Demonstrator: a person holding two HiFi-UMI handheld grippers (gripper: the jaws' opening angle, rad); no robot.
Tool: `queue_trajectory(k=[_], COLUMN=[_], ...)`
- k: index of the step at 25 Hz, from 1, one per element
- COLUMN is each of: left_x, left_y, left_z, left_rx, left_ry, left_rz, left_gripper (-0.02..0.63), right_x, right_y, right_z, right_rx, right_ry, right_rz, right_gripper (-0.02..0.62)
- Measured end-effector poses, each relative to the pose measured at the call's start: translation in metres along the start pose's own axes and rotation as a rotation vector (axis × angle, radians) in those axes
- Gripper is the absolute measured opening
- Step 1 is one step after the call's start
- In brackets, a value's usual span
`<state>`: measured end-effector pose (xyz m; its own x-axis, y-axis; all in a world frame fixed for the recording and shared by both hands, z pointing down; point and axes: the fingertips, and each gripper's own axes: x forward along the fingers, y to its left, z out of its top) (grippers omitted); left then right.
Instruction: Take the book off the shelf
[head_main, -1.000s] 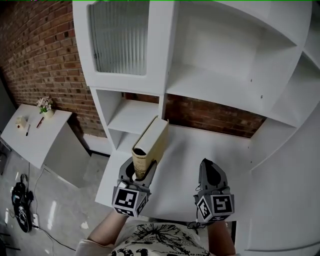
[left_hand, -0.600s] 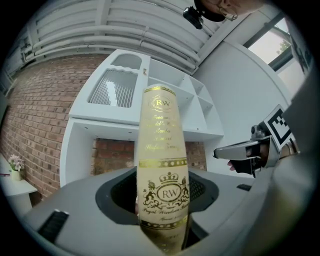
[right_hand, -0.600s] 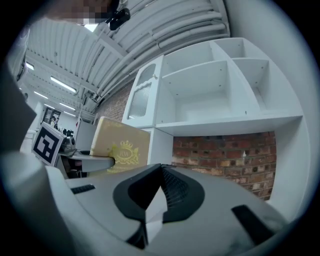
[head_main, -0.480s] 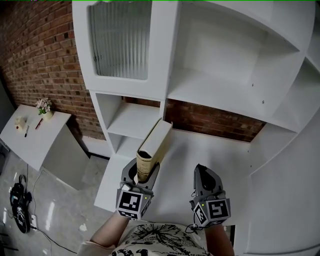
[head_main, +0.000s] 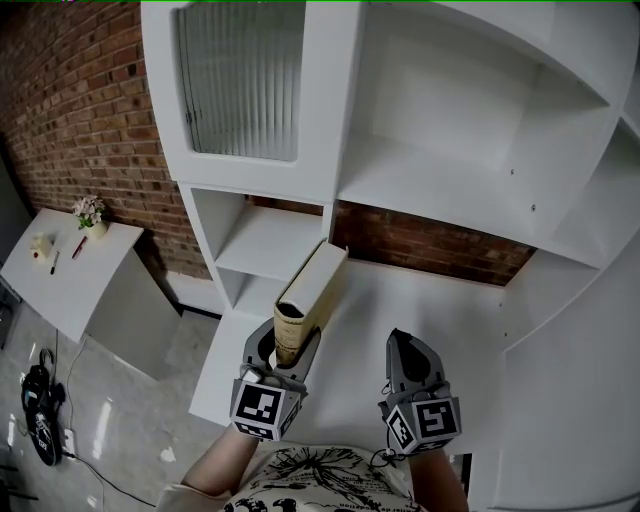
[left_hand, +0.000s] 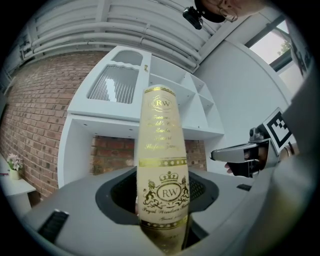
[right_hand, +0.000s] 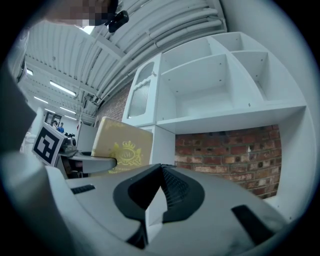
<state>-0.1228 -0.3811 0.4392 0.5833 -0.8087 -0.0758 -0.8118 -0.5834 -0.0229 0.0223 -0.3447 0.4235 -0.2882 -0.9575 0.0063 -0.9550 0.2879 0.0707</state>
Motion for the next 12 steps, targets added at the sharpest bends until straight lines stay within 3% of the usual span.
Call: queue_trajectory(k=[12], left_x=[0.0042], left_y=[-0.0049], left_z=[-0.0009], left_rx=[-0.014], left_ry=[0.001], left_rz=[-0.01], left_gripper=[0.219], right_x=[0.0004], right_y=[-0.0042], right_z=[-0.0056], right_rx=[-0.01], right_ry=[0.019], right_rz=[-0.005], right_gripper=[0.002])
